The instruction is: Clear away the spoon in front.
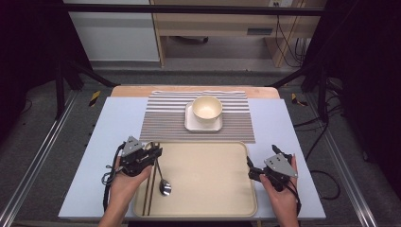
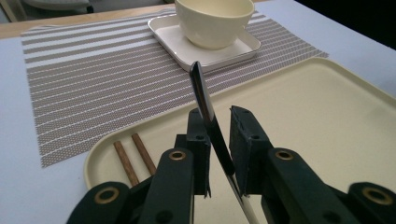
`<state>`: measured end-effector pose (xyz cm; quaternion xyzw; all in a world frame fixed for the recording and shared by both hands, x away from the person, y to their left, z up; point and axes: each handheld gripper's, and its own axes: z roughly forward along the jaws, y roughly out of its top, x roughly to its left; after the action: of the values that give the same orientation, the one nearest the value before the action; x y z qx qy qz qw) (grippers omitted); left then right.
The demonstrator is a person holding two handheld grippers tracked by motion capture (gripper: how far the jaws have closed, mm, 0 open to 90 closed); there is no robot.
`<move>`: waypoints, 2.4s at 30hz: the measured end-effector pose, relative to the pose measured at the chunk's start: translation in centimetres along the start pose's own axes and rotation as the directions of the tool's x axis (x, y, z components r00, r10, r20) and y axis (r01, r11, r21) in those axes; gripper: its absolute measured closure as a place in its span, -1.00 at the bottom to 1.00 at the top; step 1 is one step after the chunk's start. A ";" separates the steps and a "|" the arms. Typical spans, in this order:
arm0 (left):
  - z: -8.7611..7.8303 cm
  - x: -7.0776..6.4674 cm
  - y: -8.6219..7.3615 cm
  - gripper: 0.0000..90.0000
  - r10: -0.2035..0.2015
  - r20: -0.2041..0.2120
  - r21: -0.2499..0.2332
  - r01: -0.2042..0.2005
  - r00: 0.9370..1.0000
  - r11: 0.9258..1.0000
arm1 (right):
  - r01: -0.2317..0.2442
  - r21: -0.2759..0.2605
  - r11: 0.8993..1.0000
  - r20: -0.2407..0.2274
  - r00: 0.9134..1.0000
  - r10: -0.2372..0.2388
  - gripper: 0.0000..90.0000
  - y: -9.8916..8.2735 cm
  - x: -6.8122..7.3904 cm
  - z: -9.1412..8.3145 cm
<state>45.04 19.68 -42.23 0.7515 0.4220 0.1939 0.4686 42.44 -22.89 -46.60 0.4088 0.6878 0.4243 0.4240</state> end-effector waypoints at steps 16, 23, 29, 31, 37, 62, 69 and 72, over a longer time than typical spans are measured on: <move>3.4 -0.4 0.3 0.68 0.026 -0.002 0.085 -0.026 1.000 0.996 | 0.007 -0.002 1.000 -0.005 1.000 -0.007 -0.88 0.0 0.1 0.0; 4.7 -0.4 0.1 0.65 0.030 -0.006 0.119 -0.029 1.000 0.993 | 0.007 -0.004 1.000 -0.007 1.000 -0.007 -0.88 0.1 0.0 0.0; 5.4 -0.4 -0.2 0.64 0.024 -0.017 0.150 -0.021 1.000 0.988 | 0.005 -0.003 1.000 -0.009 1.000 -0.005 -0.88 0.1 0.1 0.0; 5.5 -0.5 -0.3 0.63 0.027 -0.029 0.158 -0.023 0.999 0.987 | 0.005 -0.003 1.000 -0.010 1.000 -0.005 -0.88 0.1 0.1 0.0; 5.8 -0.4 -0.4 0.61 0.049 -0.041 0.186 -0.040 0.998 0.982 | 0.009 -0.003 1.000 -0.014 1.000 -0.009 -0.88 0.1 0.1 0.0; 6.0 -0.2 -0.4 0.24 0.076 -0.091 0.193 -0.057 0.993 0.979 | 0.013 -0.001 1.000 -0.017 1.000 -0.013 -0.88 0.1 0.1 0.0; 6.1 -0.4 0.4 -0.02 0.087 -0.107 0.156 -0.070 0.990 0.985 | 0.013 0.000 1.000 -0.021 1.000 -0.013 -0.88 0.1 0.2 0.1; 6.2 -0.6 0.6 -0.11 0.096 -0.102 0.143 -0.081 0.990 0.986 | 0.014 0.002 1.000 -0.022 1.000 -0.014 -0.89 0.0 0.2 0.1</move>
<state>49.23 15.75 -44.69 0.7885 0.4253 0.2256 0.3826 42.51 -22.70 -46.64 0.3998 0.6957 0.4253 0.4188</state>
